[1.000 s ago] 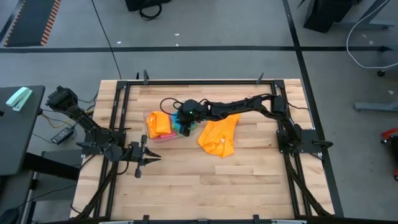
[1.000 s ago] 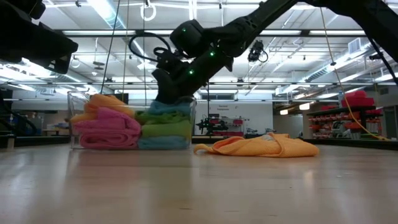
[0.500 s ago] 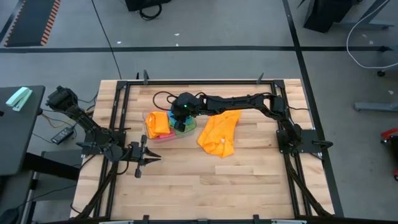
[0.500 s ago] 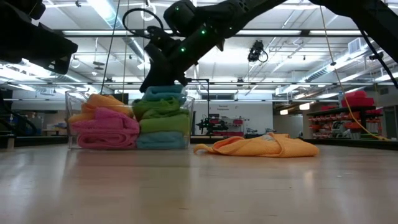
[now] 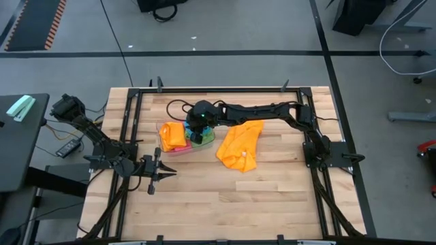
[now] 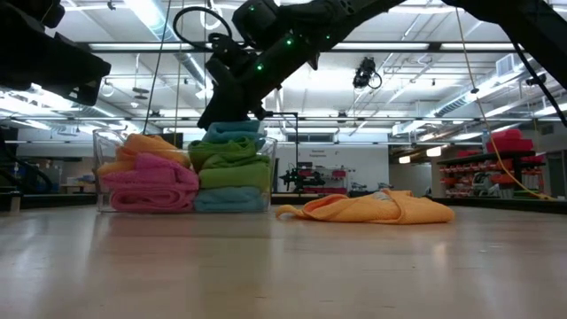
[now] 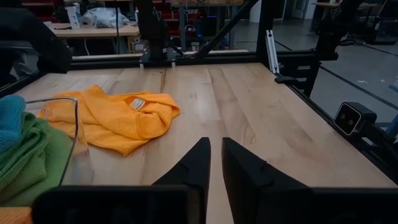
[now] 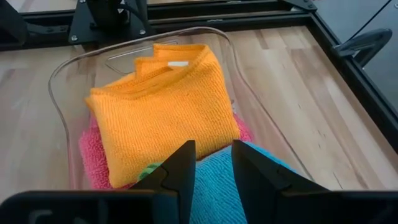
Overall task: Fold microfiber towels
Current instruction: Put the blue microfiber towel into the transparent bin, then fold the yellow microfiber towel
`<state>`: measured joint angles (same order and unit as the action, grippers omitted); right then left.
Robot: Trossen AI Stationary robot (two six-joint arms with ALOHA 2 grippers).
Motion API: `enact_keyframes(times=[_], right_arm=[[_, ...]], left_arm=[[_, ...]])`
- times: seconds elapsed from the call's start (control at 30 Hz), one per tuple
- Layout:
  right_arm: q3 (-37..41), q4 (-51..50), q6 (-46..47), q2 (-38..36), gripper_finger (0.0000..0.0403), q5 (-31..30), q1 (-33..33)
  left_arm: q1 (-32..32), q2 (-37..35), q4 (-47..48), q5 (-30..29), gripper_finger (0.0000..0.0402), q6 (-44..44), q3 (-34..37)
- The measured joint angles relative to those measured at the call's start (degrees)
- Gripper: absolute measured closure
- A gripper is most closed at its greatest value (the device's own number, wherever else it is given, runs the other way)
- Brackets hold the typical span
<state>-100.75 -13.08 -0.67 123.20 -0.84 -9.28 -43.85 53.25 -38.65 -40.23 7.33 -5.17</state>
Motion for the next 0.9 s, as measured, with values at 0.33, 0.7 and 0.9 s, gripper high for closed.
enact_keyframes(times=[0.33, 0.7, 0.9], right_arm=[[-0.14, -1.78, -1.74, -3.39, 0.0290, 0.71, 0.72], [-0.15, -14.33, -3.87, -8.87, 0.0290, 1.94, 7.42], [3.84, -15.77, -3.60, -8.91, 0.0294, 0.14, 14.45]], left_arm=[[0.02, 0.00, 0.07, 0.00, 0.0356, -1.71, 0.00], [0.02, -0.01, 0.24, -0.02, 0.0379, -4.00, 0.00], [0.04, -0.02, -0.33, -0.03, 0.0392, -4.17, -0.02]])
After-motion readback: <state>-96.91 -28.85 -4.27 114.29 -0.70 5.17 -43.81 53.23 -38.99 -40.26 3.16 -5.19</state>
